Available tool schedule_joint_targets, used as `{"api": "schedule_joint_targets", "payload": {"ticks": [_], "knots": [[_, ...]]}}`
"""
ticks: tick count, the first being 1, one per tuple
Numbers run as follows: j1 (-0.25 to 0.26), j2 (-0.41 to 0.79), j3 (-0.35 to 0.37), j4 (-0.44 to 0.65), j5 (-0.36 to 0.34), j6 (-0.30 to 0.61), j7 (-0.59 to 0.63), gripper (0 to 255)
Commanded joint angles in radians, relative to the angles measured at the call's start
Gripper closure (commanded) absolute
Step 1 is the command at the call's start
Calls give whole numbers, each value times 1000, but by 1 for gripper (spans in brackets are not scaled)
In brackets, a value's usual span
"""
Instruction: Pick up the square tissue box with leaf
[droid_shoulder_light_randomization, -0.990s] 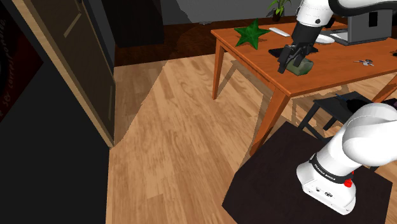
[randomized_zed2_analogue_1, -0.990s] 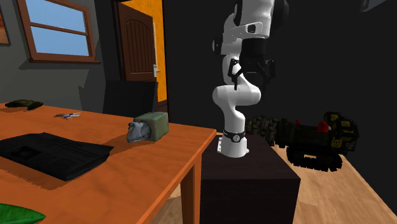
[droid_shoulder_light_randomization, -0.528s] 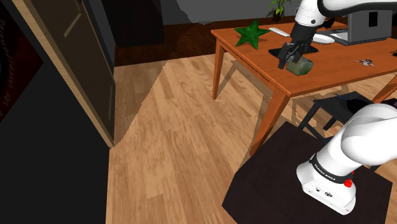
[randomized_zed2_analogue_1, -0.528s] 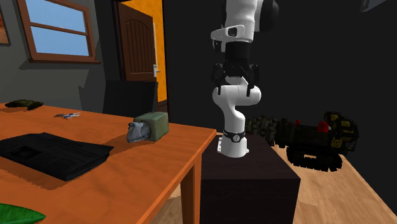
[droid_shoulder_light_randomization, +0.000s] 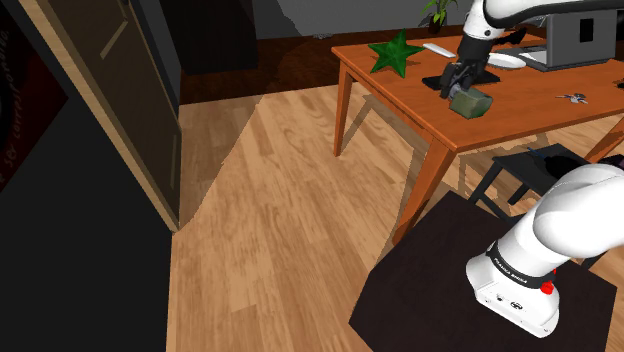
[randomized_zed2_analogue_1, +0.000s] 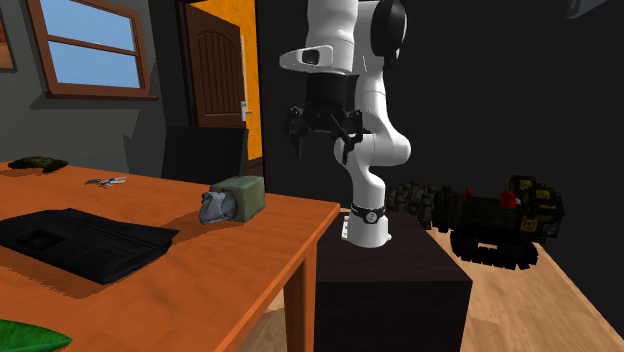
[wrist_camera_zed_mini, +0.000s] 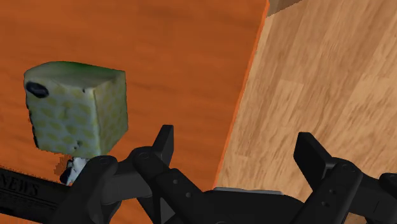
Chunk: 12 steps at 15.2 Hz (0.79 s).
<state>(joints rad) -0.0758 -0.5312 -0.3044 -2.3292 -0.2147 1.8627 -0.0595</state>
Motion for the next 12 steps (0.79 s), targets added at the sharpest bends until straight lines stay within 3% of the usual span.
{"api": "schedule_joint_targets", "payload": {"ticks": [1, 7, 12], "knots": [[-7, 55, -33, 40, -7, 24, -30, 0], [-24, 231, -137, 169, 5, 95, -136, 0], [-41, 396, -217, 304, 61, 139, -239, 0]]}}
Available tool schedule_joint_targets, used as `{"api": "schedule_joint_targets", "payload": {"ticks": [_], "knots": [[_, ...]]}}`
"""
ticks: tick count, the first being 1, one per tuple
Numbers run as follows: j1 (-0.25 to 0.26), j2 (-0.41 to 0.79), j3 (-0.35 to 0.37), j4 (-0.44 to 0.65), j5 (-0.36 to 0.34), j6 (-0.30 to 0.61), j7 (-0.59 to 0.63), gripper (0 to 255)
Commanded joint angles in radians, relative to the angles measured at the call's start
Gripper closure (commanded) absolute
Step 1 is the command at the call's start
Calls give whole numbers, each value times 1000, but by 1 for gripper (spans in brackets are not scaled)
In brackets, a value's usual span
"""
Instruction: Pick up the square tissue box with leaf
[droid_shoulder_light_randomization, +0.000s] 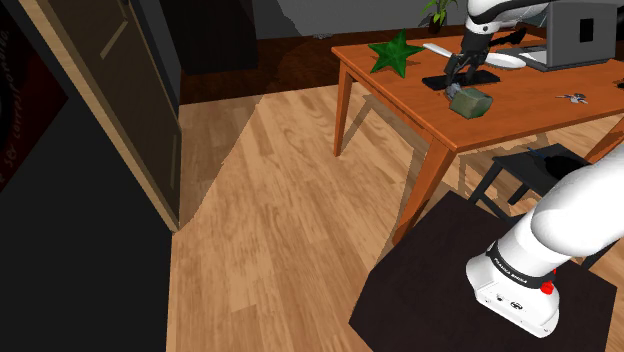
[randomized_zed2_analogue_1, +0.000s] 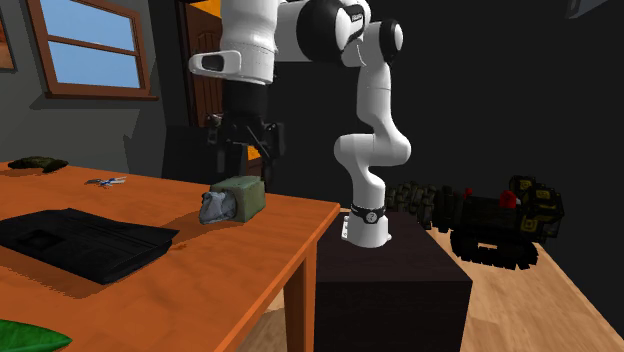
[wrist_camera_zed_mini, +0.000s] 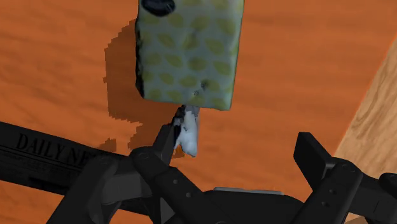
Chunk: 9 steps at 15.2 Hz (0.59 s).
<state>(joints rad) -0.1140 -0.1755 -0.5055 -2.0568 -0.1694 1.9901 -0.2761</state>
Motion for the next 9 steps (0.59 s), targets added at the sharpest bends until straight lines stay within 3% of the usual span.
{"api": "schedule_joint_targets", "payload": {"ticks": [1, 4, 9], "knots": [[-7, 76, -31, 62, 33, 17, -45, 0], [-27, 171, -63, 146, 85, 28, -105, 0], [-30, 186, -64, 93, 92, 93, -107, 0]]}}
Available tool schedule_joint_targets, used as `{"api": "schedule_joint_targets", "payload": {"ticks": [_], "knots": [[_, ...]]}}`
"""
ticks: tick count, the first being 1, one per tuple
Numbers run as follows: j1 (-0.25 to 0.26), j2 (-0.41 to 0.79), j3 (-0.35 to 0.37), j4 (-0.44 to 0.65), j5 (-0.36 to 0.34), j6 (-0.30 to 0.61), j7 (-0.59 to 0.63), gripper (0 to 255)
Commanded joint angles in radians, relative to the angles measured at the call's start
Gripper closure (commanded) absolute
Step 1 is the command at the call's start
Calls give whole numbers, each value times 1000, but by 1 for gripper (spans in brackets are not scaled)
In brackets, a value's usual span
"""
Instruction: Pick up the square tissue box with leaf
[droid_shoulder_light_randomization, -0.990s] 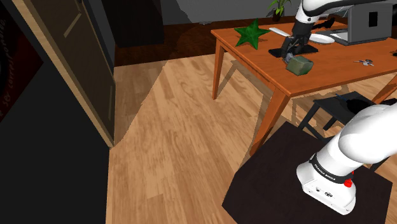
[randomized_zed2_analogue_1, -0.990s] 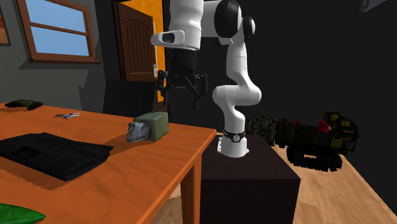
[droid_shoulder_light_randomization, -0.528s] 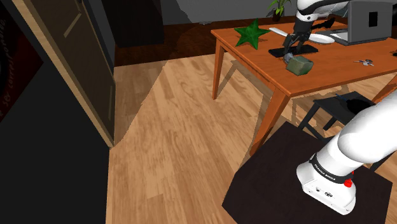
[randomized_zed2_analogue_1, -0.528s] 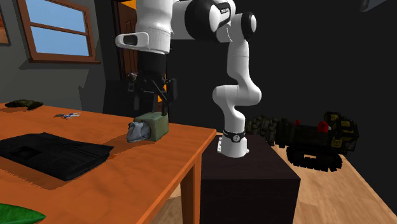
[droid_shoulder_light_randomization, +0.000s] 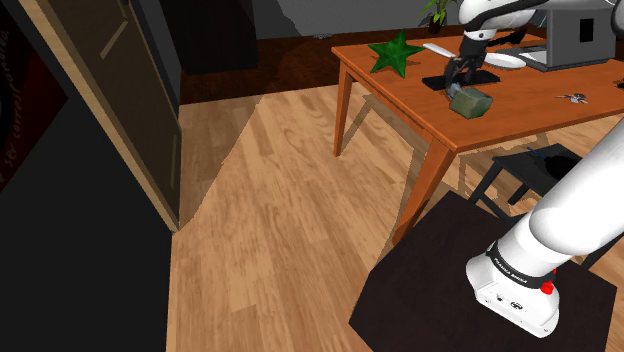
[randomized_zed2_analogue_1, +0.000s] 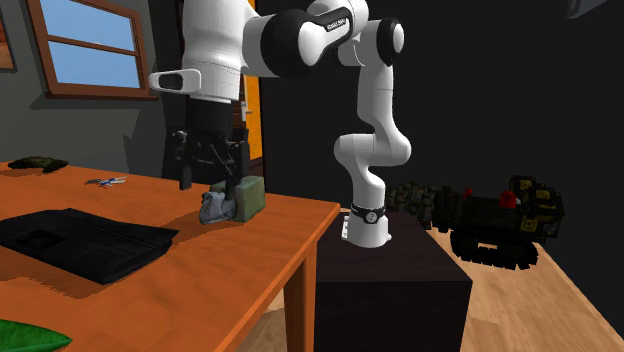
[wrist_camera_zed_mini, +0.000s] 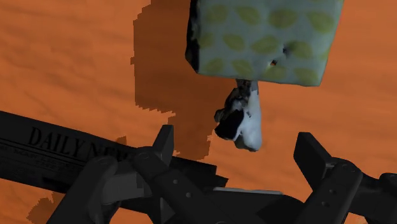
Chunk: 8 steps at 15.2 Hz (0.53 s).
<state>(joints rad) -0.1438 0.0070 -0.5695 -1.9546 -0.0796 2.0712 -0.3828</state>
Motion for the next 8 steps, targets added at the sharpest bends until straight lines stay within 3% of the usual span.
{"api": "schedule_joint_targets", "payload": {"ticks": [1, 4, 5, 8], "knots": [[-1, 7, 0, -19, 4, 25, -1, 0], [-1, 14, -1, -34, 7, 46, -2, 0], [-1, 13, -1, -34, 6, 45, -1, 255], [-1, 13, -1, -33, 6, 45, -2, 255]]}}
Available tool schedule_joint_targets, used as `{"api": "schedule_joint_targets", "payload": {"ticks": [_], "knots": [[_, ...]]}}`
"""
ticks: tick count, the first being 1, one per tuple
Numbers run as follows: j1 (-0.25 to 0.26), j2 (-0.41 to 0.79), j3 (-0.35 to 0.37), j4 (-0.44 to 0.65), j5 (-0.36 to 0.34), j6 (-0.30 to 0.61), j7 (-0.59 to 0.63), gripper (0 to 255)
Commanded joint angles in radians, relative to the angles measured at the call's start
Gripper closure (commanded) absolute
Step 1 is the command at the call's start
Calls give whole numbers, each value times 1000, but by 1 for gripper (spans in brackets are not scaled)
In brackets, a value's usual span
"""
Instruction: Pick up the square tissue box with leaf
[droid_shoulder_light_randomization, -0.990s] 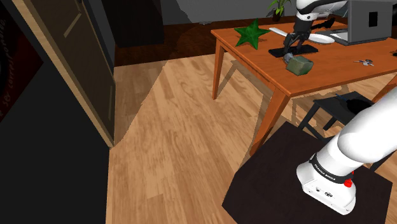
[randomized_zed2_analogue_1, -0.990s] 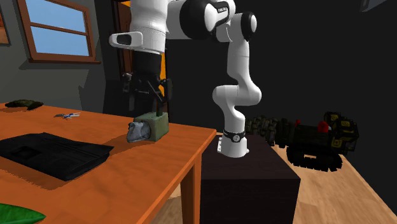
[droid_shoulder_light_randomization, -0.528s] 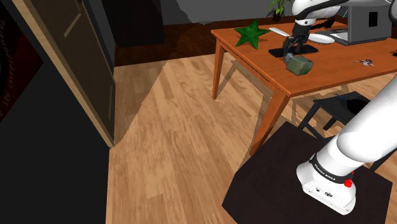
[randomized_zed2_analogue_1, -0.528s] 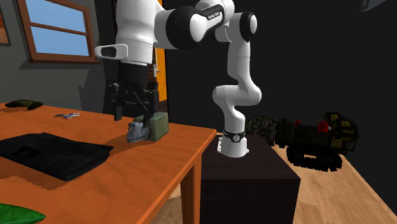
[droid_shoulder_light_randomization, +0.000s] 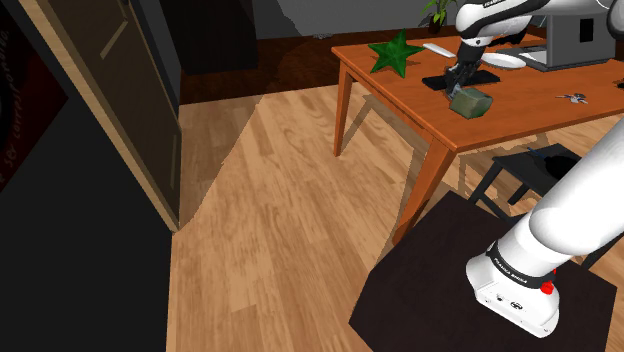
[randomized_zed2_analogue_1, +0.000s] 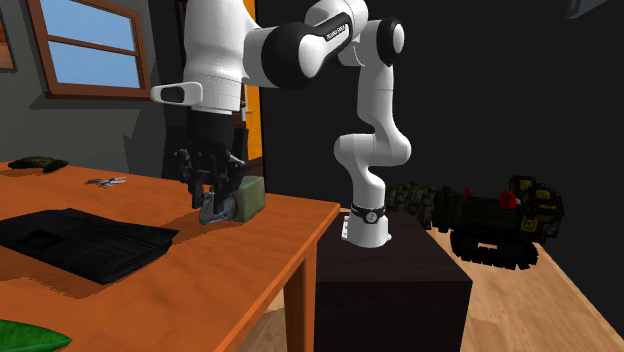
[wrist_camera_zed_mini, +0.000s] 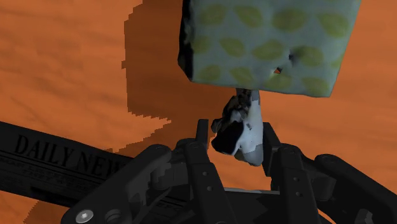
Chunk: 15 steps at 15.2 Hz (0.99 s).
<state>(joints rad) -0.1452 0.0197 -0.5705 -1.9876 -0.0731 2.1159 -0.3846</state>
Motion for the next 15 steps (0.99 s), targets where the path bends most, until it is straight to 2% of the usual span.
{"api": "schedule_joint_targets", "payload": {"ticks": [1, 6, 15], "knots": [[0, 0, 0, 0, 0, 0, 0, 255], [0, 1, 0, -1, 0, 1, 0, 255], [4, -27, 3, 93, -13, -117, 3, 255]]}}
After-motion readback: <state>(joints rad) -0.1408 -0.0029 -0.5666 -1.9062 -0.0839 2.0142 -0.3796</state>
